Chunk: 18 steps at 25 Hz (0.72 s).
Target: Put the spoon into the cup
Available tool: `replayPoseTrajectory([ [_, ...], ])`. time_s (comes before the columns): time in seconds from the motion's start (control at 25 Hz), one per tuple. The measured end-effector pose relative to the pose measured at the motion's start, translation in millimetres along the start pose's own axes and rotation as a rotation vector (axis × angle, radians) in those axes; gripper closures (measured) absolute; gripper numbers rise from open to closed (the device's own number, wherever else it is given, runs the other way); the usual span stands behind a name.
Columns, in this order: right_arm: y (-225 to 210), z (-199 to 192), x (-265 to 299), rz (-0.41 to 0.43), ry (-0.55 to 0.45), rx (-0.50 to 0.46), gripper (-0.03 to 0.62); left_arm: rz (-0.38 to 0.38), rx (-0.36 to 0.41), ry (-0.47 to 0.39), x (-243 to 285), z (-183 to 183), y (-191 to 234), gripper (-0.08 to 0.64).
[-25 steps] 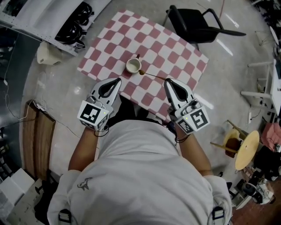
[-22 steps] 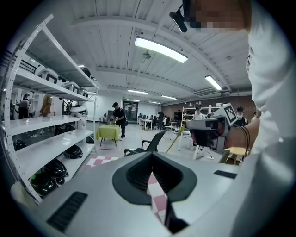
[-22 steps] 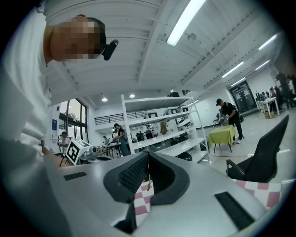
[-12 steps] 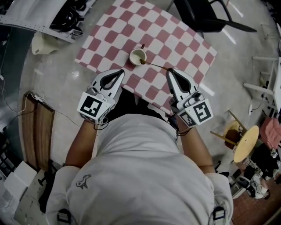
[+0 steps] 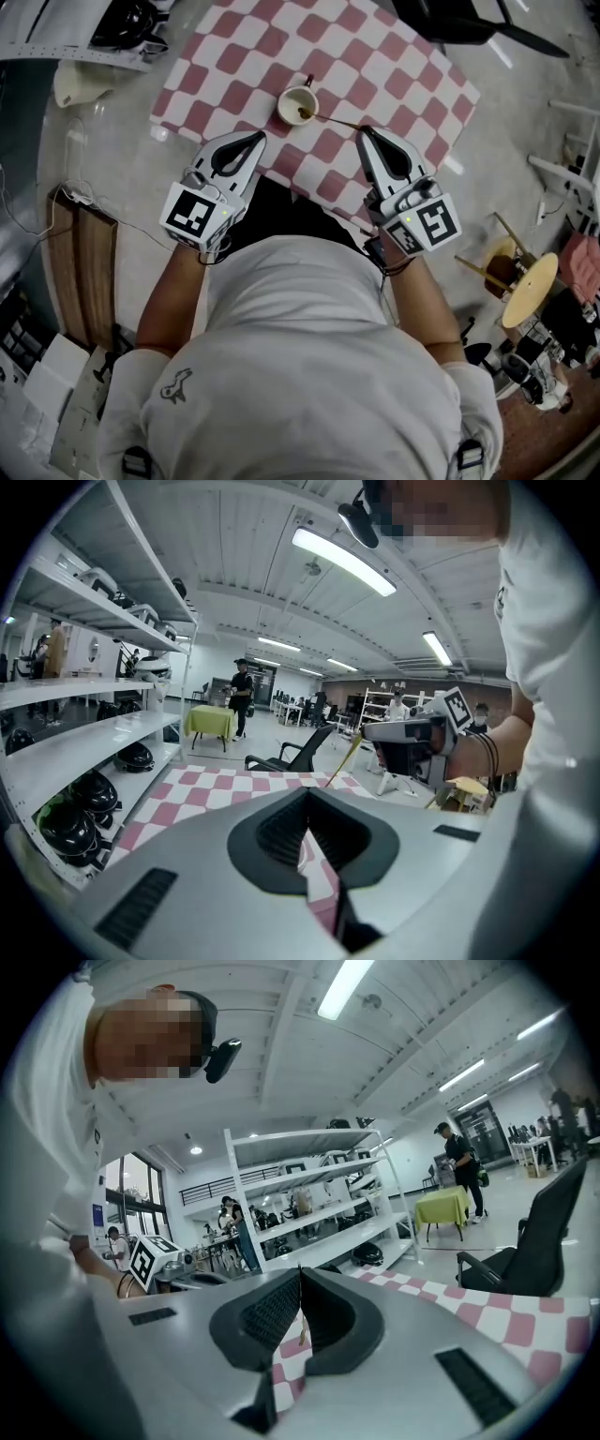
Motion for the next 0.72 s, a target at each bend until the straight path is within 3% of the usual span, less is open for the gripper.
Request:
replayPoseTrajectory([
  [0.72,-37,-61,43,-0.035,0.068,0.108,0.558,-0.066,-0.053,0.091,56,-51,40,0.546],
])
Point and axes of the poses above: the fingertips, and each gripper's own axes: x forward along the fingers, y to its left, z out of its top, the point moved 9 cm from there along -x, backward along the fingers, and after that the axes turned 6 degrees about -y, right-handed, at the moved point
